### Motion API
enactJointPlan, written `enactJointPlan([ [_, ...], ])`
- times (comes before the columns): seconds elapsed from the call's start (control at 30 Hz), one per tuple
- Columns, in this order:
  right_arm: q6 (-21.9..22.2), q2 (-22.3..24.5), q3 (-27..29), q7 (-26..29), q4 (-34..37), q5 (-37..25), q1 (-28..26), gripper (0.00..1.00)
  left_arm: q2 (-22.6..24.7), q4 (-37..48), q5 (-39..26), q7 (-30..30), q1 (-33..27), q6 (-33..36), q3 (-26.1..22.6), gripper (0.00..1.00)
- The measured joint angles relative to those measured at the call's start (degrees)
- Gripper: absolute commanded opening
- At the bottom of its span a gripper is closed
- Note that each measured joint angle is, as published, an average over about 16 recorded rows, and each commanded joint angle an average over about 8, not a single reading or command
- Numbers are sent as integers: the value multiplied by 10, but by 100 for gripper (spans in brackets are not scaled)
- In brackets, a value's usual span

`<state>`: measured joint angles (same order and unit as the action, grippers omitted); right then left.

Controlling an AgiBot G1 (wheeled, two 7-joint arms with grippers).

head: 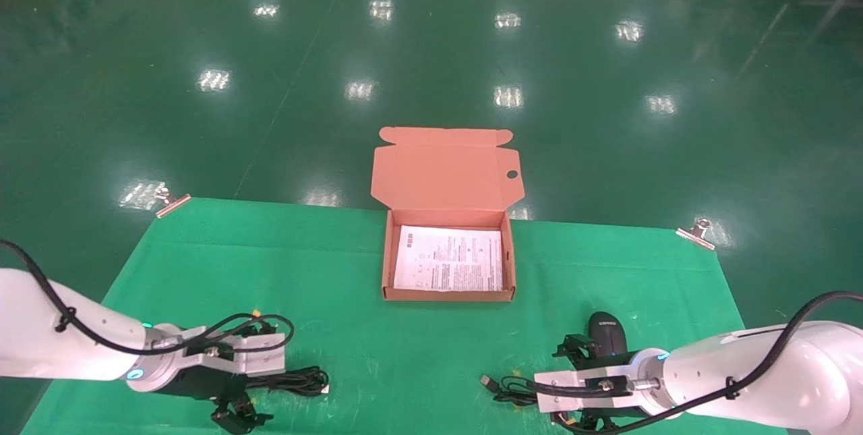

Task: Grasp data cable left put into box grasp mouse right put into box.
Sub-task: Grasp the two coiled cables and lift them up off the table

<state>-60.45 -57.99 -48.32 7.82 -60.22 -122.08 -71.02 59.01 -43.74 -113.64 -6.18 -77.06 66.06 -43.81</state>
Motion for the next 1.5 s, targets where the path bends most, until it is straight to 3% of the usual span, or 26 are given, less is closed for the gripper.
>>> enactJointPlan([
  [1.27, -3, 3, 0, 0, -3, 0, -1, 0, -2, -7, -1, 0, 1, 1, 0, 0],
  [1.5, -5, 26, 16, 18, -24, 10, -10, 0, -14, -26, 7, 7, -2, 8, 4, 0],
])
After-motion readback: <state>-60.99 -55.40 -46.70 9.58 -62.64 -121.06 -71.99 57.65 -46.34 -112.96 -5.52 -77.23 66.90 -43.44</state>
